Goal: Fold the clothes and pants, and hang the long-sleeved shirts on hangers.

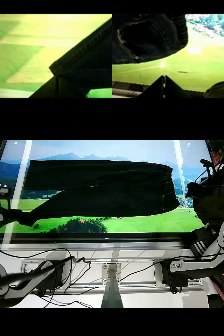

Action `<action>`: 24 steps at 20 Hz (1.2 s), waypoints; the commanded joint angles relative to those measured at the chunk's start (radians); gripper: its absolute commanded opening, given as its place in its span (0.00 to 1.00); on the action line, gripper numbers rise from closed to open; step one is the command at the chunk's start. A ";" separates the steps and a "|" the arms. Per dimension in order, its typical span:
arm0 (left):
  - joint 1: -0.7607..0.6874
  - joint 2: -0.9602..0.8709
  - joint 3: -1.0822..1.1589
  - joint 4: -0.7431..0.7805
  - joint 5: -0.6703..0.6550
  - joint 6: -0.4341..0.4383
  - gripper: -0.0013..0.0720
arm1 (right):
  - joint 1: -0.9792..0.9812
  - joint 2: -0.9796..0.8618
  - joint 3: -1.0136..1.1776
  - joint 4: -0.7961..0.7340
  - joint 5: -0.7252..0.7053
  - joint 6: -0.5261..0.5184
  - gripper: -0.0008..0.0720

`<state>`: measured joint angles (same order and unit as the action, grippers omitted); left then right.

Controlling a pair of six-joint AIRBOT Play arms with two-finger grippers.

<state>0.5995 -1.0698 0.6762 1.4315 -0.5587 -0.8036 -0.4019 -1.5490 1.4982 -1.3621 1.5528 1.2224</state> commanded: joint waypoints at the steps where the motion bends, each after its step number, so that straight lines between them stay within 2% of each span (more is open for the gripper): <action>1: -0.031 0.001 0.093 -0.001 0.097 0.000 0.05 | -0.031 0.001 -0.026 0.046 -0.009 -0.035 0.08; 5: -0.143 0.001 0.280 -0.002 0.150 0.001 0.06 | -0.109 0.054 -0.178 0.236 -0.077 -0.112 0.07; 8: -0.216 0.010 0.383 -0.002 0.156 0.012 0.06 | -0.157 0.161 -0.353 0.259 -0.180 -0.151 0.07; 10: -0.230 0.041 0.393 -0.002 0.113 0.011 0.06 | -0.180 0.230 -0.475 0.261 -0.210 -0.171 0.07; 12: -0.208 0.054 0.393 0.001 -0.088 0.011 0.06 | -0.193 0.297 -0.597 0.290 -0.261 -0.213 0.07; 14: -0.167 0.038 0.388 0.002 -0.342 0.011 0.06 | -0.196 0.366 -0.727 0.393 -0.393 -0.222 0.08; 15: -0.140 0.027 0.373 0.008 -0.443 0.011 0.06 | -0.196 0.385 -0.780 0.455 -0.452 -0.211 0.25; 16: -0.112 0.015 0.351 0.040 -0.504 0.010 0.06 | -0.196 0.389 -0.825 0.508 -0.516 -0.175 0.62; 17: -0.086 0.006 0.324 0.087 -0.521 -0.001 0.06 | -0.196 0.388 -0.857 0.533 -0.585 -0.119 0.81; 20: -0.003 -0.034 0.264 0.150 -0.505 -0.007 0.06 | -0.195 0.359 -0.893 0.564 -0.731 0.031 0.81; 24: 0.033 -0.124 0.261 0.147 -0.491 -0.007 0.06 | -0.172 0.277 -0.893 0.668 -0.781 0.045 0.77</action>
<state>0.6010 -1.1408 0.9504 1.5589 -1.0256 -0.8078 -0.5903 -1.2289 0.6239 -0.7815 0.8593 1.2243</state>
